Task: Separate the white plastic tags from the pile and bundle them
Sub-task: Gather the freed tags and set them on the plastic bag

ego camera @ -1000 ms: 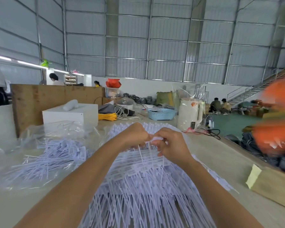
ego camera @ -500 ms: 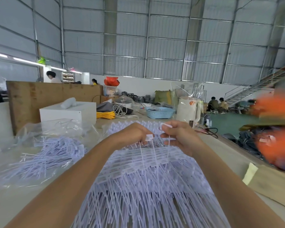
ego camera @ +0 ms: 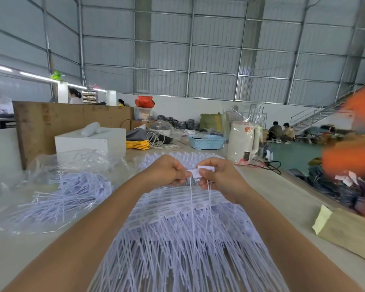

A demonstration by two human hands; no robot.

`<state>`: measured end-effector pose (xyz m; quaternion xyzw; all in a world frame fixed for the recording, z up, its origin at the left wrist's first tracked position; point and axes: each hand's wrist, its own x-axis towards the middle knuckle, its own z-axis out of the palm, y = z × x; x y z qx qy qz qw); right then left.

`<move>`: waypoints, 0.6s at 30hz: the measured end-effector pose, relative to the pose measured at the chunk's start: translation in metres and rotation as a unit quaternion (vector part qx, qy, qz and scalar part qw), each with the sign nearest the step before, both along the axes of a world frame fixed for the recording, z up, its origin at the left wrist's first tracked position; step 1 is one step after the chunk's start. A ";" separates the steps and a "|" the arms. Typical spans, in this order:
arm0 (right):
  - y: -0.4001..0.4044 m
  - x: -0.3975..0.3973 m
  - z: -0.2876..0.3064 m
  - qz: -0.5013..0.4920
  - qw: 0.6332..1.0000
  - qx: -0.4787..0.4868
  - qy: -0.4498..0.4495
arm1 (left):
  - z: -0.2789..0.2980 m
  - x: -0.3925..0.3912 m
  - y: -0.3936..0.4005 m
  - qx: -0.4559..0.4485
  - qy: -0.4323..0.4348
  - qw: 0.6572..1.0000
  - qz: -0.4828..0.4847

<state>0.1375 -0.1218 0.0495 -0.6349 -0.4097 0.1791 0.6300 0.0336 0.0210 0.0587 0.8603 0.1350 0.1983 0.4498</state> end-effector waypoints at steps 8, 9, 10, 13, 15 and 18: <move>0.002 -0.005 0.001 0.037 0.998 -0.022 -0.038 | -0.004 0.006 -0.016 -0.133 -0.059 0.989 0.010; 0.002 -0.006 0.000 0.024 0.997 -0.022 -0.067 | -0.005 0.007 -0.018 -0.151 -0.064 0.986 0.018; 0.003 -0.007 -0.001 0.005 0.995 -0.021 -0.094 | -0.005 0.008 -0.021 -0.168 -0.069 0.983 0.025; 0.008 -0.009 -0.006 -0.089 0.974 -0.025 -0.209 | -0.002 0.010 -0.024 -0.251 -0.075 0.965 0.022; 0.008 -0.008 -0.009 -0.146 0.910 -0.010 -0.388 | 0.000 0.009 -0.025 -0.291 -0.057 0.955 0.011; 0.003 -0.007 -0.013 -0.147 0.805 0.004 -0.575 | 0.001 0.004 -0.027 -0.326 -0.007 0.945 -0.004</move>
